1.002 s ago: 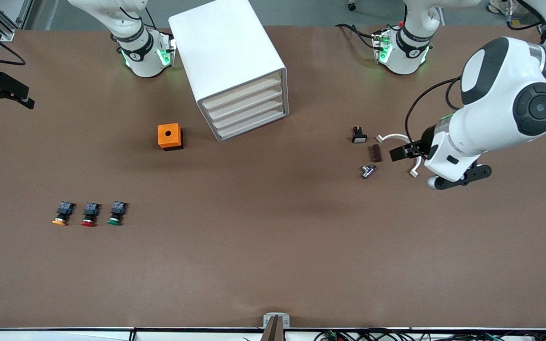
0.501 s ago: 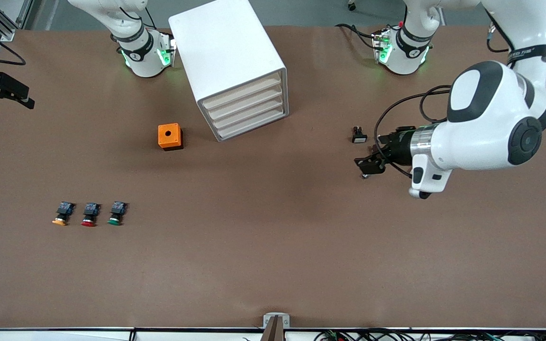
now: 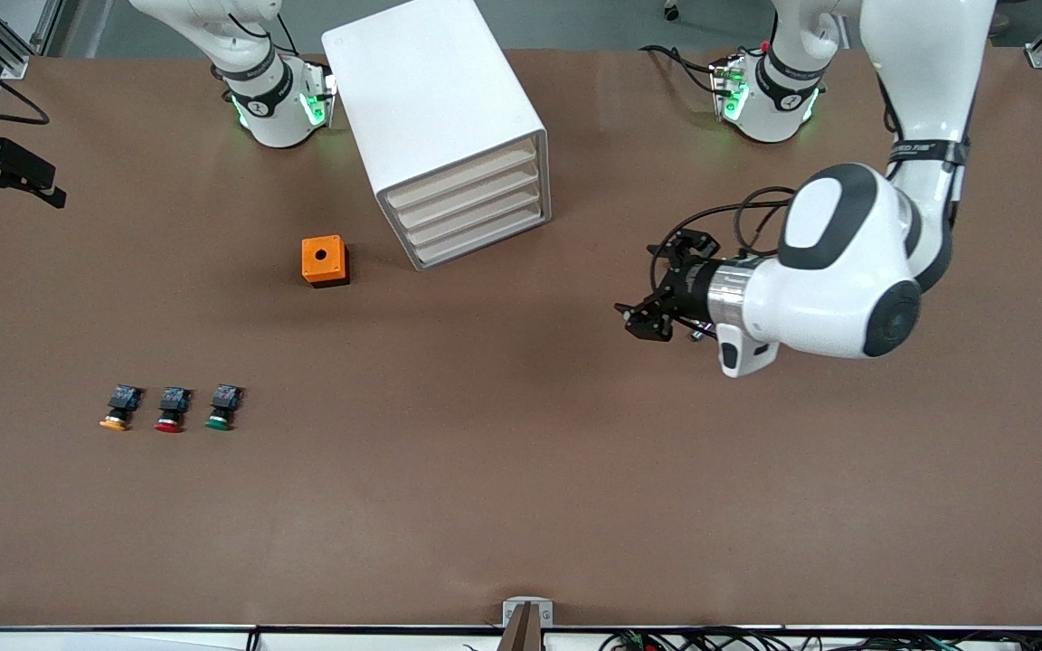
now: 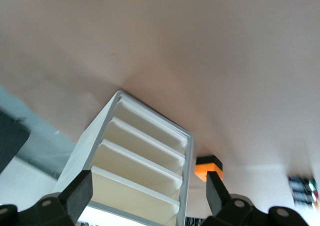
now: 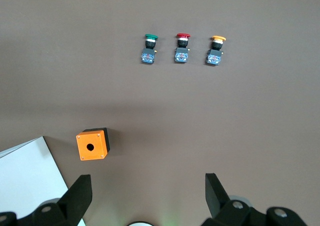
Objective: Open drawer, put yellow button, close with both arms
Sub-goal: 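Move the left gripper toward the white cabinet's top drawer handle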
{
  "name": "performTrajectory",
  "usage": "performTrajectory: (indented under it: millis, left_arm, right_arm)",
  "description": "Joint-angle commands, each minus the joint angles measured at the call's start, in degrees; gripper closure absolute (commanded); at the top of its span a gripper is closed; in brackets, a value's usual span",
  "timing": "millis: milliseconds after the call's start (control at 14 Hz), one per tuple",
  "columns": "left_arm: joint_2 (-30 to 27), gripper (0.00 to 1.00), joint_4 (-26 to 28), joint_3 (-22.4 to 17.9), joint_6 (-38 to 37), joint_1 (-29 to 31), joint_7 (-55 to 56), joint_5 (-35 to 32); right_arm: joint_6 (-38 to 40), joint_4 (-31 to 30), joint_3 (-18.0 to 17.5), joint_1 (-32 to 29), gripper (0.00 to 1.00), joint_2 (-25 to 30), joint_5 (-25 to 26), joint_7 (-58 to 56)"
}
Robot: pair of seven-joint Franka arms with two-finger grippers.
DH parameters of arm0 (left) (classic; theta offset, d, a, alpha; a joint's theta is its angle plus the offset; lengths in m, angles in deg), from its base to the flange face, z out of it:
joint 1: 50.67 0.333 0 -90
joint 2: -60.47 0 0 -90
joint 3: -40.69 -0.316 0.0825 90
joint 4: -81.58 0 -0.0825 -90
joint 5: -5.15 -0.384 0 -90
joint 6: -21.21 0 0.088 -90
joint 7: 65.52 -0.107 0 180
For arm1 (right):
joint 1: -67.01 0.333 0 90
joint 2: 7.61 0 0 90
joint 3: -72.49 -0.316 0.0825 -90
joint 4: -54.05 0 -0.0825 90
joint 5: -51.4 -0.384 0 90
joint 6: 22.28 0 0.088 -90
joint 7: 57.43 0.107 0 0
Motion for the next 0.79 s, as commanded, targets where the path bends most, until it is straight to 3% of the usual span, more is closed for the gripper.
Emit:
performTrajectory:
  millis: [0, 358, 716]
  left_arm:
    - [5.9, 0.0, -2.1, -0.1, -4.4, -2.9, 9.1, 1.0]
    - [13.6, 0.0, -2.1, -0.1, -13.3, -5.0, 20.2, 7.5]
    - [15.8, 0.0, -2.1, -0.2, -18.9, -5.0, 30.8, 18.0]
  right_arm:
    - [-0.1, -1.0, 0.0, 0.2, 0.0, 1.3, 0.2, -0.4]
    - [0.2, -1.5, 0.0, 0.2, 0.0, 1.4, 0.2, -0.4]
    - [0.2, -1.8, -0.2, 0.3, 0.0, 1.6, 0.2, -0.6]
